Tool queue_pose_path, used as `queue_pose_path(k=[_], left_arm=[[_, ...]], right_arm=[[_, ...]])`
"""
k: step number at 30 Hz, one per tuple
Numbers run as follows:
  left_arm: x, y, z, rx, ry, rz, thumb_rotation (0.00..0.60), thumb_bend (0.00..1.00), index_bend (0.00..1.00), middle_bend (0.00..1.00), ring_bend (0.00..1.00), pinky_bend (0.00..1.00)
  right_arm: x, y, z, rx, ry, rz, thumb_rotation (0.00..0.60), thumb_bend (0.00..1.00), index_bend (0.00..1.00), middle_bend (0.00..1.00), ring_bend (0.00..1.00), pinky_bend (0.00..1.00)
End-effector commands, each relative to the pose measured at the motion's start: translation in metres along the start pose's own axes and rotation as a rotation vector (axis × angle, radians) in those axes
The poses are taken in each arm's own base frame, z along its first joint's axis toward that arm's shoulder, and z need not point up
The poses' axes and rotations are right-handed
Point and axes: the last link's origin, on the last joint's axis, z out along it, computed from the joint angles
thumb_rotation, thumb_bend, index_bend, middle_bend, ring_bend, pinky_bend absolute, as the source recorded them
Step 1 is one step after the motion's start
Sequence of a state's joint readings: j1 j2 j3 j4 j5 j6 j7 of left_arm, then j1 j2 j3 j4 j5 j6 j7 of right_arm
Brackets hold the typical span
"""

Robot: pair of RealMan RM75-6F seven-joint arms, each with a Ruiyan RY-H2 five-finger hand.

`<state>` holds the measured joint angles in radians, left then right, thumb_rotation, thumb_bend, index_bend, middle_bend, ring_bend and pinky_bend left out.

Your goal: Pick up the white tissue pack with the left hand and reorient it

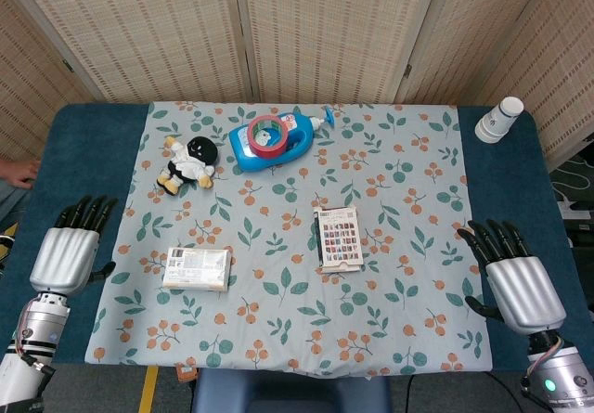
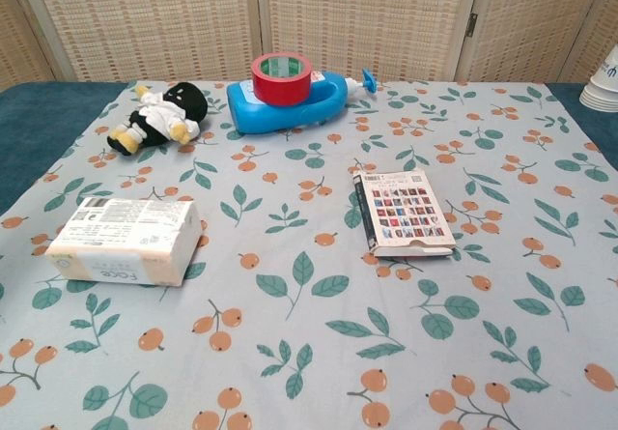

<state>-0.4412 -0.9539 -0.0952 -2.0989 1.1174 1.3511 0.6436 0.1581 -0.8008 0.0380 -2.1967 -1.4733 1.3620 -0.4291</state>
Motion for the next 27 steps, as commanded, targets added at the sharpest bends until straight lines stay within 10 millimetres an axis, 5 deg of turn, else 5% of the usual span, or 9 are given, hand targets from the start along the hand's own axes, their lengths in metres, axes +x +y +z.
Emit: queue_pose_path(k=[1,17,27], left_arm=[[-0.002,0.002,0.000,-0.009,-0.004,0.007,0.600,0.19,0.00,0.04,0.00,0.15],[-0.001,0.012,-0.004,-0.050,-0.028,-0.036,0.600,0.20,0.00,0.04,0.00,0.15],[-0.009,0.038,-0.020,-0.150,-0.155,-0.083,0.600,0.20,0.00,0.04,0.00,0.15]], right_arm=[[0.000,0.000,0.000,0.001,0.001,0.002,0.600,0.11,0.13,0.06,0.00,0.04],[0.003,-0.001,-0.006,0.006,0.006,0.006,0.600,0.11,0.13,0.06,0.00,0.04],[0.006,-0.001,-0.008,0.010,0.014,0.013,0.600,0.11,0.13,0.06,0.00,0.04]])
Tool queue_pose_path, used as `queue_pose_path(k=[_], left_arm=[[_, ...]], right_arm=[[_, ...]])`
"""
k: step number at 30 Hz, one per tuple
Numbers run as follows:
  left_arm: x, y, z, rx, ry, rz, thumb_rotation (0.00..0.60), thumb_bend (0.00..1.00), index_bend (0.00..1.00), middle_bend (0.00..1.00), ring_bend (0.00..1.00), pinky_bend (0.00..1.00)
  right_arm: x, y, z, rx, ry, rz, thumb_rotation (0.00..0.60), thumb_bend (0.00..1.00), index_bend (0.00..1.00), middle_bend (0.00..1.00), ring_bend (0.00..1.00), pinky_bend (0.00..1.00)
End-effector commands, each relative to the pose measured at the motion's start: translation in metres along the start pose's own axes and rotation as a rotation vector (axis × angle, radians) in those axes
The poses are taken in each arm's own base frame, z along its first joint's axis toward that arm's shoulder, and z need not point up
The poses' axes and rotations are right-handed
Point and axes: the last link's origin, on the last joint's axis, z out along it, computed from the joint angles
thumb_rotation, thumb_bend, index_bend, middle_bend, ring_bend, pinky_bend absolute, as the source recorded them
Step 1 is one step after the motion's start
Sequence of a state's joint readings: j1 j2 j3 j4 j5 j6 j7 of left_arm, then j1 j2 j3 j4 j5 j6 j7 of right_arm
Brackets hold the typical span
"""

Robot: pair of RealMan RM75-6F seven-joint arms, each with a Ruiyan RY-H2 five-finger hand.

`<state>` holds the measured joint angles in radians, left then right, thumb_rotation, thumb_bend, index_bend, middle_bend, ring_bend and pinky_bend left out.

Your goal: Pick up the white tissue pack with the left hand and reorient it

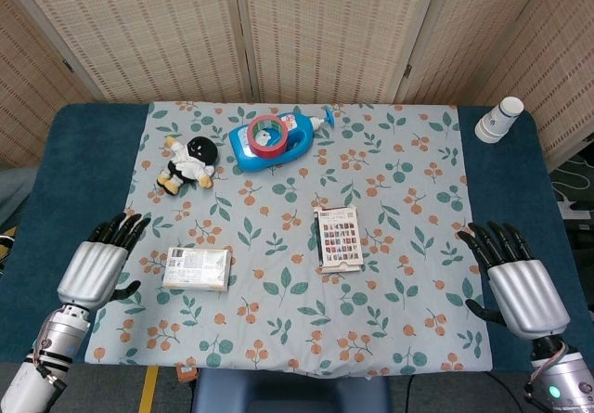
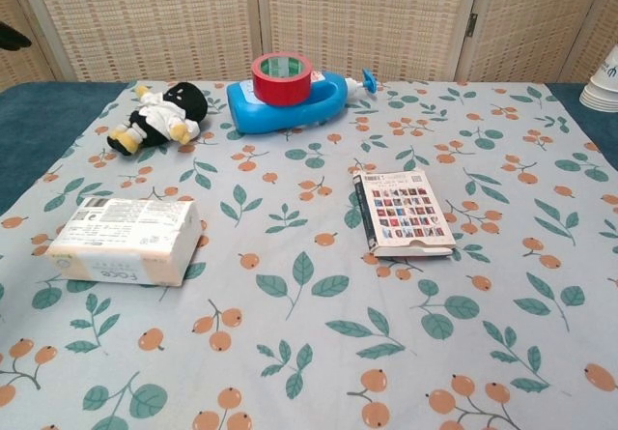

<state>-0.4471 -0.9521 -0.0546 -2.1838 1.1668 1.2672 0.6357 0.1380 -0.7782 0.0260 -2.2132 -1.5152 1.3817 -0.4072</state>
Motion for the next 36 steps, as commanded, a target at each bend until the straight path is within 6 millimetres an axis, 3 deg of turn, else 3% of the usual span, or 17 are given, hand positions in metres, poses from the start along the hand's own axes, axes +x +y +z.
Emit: queue_pose_path(k=[1,10,23,28,36], left_arm=[[-0.005,0.011,-0.004,-0.031,-0.081,-0.039,0.600,0.20,0.00,0.04,0.00,0.15],[-0.018,0.049,0.013,-0.120,-0.141,0.012,0.600,0.20,0.00,0.04,0.00,0.15],[-0.022,0.118,0.042,0.028,-0.232,0.088,0.600,0.19,0.00,0.03,0.00,0.11],[-0.036,0.132,0.053,0.097,-0.220,0.219,0.600,0.19,0.00,0.04,0.00,0.11],[-0.048,0.159,0.057,0.112,-0.280,0.238,0.600,0.19,0.00,0.04,0.00,0.11]], right_arm=[[0.002,0.000,-0.001,0.001,0.005,0.004,0.600,0.11,0.13,0.06,0.00,0.04],[0.006,0.001,-0.002,0.005,0.012,0.022,0.600,0.11,0.13,0.06,0.00,0.04],[0.013,0.003,-0.004,0.007,0.042,0.026,0.600,0.11,0.13,0.06,0.00,0.04],[0.016,0.003,-0.005,0.006,0.050,0.032,0.600,0.12,0.13,0.06,0.00,0.04],[0.015,0.004,-0.005,0.004,0.042,0.034,0.600,0.12,0.13,0.06,0.00,0.04]])
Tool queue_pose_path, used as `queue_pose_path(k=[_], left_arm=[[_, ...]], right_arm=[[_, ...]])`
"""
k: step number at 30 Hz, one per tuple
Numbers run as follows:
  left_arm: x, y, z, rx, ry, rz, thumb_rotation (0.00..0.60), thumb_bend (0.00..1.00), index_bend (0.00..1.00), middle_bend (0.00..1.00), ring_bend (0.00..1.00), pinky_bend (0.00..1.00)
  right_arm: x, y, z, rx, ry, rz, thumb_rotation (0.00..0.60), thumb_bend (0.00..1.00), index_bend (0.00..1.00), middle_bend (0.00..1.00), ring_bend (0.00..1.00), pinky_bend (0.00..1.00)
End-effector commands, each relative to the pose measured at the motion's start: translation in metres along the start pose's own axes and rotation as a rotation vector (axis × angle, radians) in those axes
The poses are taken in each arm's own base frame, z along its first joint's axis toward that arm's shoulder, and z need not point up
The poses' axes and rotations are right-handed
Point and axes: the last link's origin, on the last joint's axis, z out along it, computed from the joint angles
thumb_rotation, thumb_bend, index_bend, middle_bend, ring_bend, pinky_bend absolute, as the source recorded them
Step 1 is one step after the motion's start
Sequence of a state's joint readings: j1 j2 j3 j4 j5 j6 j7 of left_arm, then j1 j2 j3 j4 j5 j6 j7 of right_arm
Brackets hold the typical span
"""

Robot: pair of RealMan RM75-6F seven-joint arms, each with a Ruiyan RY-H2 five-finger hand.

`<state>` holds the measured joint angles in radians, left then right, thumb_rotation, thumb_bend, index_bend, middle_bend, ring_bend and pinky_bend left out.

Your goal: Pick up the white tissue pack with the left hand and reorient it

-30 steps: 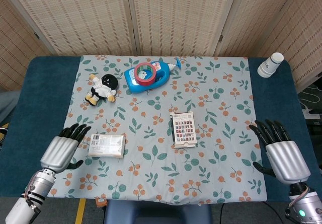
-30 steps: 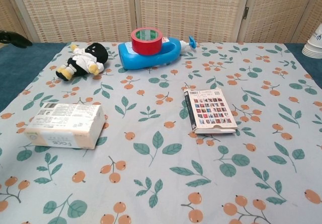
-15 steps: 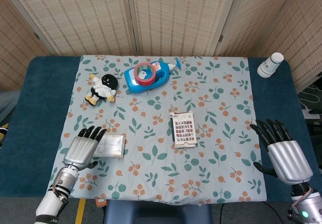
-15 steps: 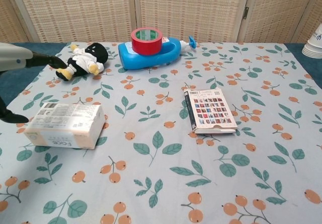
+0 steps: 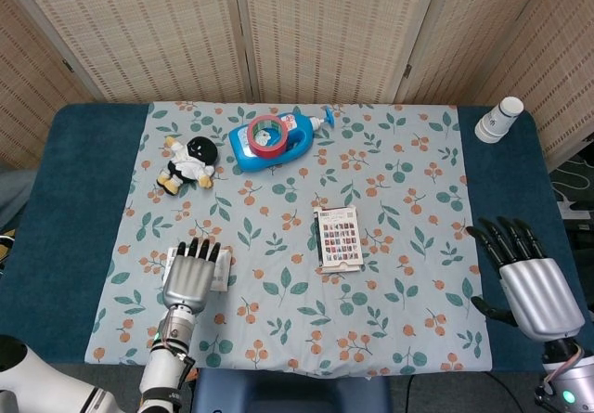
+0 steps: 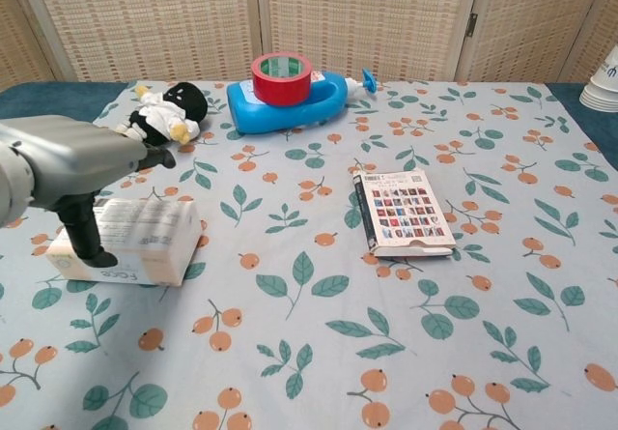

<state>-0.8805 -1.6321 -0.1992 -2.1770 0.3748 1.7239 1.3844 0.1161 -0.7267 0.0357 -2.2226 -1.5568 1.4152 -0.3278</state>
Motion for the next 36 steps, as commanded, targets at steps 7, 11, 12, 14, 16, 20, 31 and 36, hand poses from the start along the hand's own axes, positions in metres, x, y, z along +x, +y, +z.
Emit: queue_pose_path(k=[7,11,12,14,16,20,31,36], left_arm=[[-0.003,0.031,0.012,0.015,-0.031,0.025,0.600,0.19,0.00,0.05,0.00,0.12],[-0.006,0.034,0.021,0.037,-0.037,0.039,0.600,0.19,0.00,0.06,0.00,0.12],[-0.007,0.034,0.023,0.046,-0.040,0.039,0.600,0.19,0.00,0.06,0.00,0.12],[-0.007,0.035,0.026,0.055,-0.043,0.045,0.600,0.19,0.00,0.06,0.00,0.12],[-0.009,0.036,0.027,0.058,-0.046,0.052,0.600,0.19,0.00,0.06,0.00,0.12],[-0.012,0.037,0.031,0.065,-0.060,0.053,0.600,0.19,0.00,0.07,0.00,0.12],[-0.013,0.048,0.038,0.060,-0.047,0.089,0.600,0.19,0.00,0.08,0.00,0.12],[-0.023,0.045,0.046,0.089,-0.060,0.110,0.600,0.19,0.00,0.10,0.00,0.12]], right_arm=[[0.000,0.000,0.000,0.002,-0.002,0.005,0.600,0.11,0.13,0.06,0.00,0.04],[0.001,0.000,0.000,0.003,-0.001,0.007,0.600,0.11,0.13,0.06,0.00,0.04],[0.001,0.001,0.000,0.002,0.000,0.009,0.600,0.11,0.13,0.06,0.00,0.04],[0.001,0.001,0.000,0.000,-0.001,0.009,0.600,0.11,0.13,0.06,0.00,0.04],[0.001,0.002,0.001,-0.001,-0.003,0.010,0.600,0.11,0.13,0.06,0.00,0.04],[0.001,0.002,0.001,-0.003,-0.002,0.011,0.600,0.11,0.13,0.06,0.00,0.04],[0.002,0.002,0.001,-0.007,-0.002,0.011,0.600,0.12,0.13,0.06,0.00,0.04],[0.004,0.003,0.000,-0.011,0.000,0.013,0.600,0.12,0.13,0.06,0.00,0.04]])
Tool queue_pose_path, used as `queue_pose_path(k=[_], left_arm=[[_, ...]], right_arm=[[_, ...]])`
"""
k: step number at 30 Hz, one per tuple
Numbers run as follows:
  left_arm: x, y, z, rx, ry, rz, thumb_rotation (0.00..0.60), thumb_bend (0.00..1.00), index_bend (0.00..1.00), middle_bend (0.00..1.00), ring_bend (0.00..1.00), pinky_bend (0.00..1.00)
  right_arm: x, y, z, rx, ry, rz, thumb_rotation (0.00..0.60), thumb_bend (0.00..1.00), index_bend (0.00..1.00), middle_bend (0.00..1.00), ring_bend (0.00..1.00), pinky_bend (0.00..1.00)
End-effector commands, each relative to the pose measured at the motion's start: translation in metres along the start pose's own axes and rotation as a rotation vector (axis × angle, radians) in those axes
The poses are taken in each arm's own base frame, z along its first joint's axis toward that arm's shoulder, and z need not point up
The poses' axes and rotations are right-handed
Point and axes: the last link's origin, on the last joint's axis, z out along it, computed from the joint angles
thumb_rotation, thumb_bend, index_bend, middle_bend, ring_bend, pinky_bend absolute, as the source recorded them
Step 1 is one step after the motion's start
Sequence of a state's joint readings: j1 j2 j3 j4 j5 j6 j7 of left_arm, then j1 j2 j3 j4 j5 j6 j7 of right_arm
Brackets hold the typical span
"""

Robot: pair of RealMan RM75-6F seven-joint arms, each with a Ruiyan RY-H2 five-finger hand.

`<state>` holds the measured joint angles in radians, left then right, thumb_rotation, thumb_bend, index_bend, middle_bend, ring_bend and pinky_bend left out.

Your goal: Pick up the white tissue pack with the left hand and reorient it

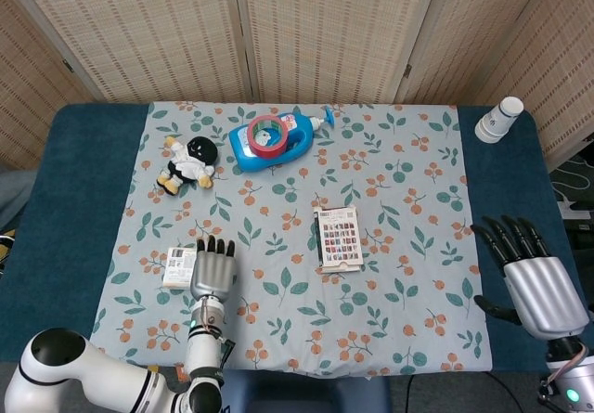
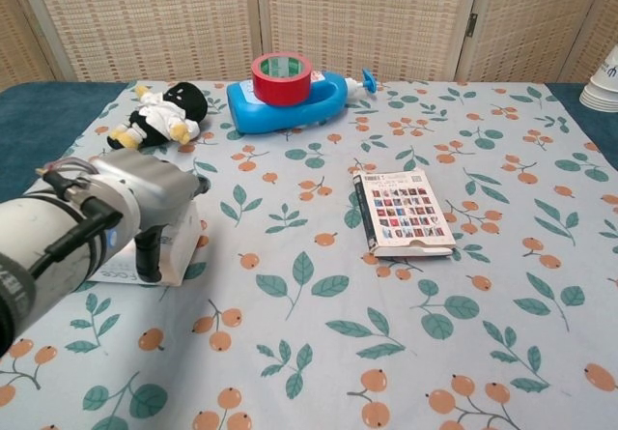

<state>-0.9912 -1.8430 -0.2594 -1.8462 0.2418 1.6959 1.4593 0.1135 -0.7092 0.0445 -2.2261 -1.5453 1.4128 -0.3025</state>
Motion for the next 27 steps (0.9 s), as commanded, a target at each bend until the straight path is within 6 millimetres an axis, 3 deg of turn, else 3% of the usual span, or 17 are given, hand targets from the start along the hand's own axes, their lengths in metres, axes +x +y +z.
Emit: queue_pose_path(k=[1,5,10,18,24,27], left_arm=[[-0.008,0.000,0.005,0.014,-0.019,0.014,0.600,0.19,0.00,0.10,0.00,0.12],[-0.018,-0.002,0.010,0.033,-0.049,0.035,0.600,0.20,0.05,0.16,0.00,0.12],[-0.017,-0.003,0.010,0.027,-0.015,0.012,0.600,0.23,0.25,0.30,0.02,0.12],[0.021,-0.001,-0.001,-0.033,0.245,-0.100,0.600,0.31,0.46,0.52,0.21,0.19],[0.047,-0.001,-0.013,-0.122,0.396,-0.265,0.600,0.31,0.49,0.55,0.25,0.21],[0.051,0.000,-0.015,-0.152,0.422,-0.362,0.600,0.30,0.49,0.56,0.26,0.21]], right_arm=[[0.000,0.000,0.000,0.000,-0.001,0.001,0.600,0.11,0.13,0.06,0.00,0.04],[0.000,0.000,0.000,0.001,-0.005,0.001,0.600,0.11,0.13,0.06,0.00,0.04],[0.000,0.000,0.000,0.000,-0.001,0.002,0.600,0.11,0.13,0.06,0.00,0.04],[0.000,0.000,0.000,-0.001,-0.001,0.002,0.600,0.11,0.13,0.06,0.00,0.04],[-0.001,0.000,0.001,-0.001,-0.007,0.000,0.600,0.11,0.13,0.06,0.00,0.04],[-0.002,0.000,0.001,-0.001,-0.008,0.000,0.600,0.11,0.13,0.06,0.00,0.04]])
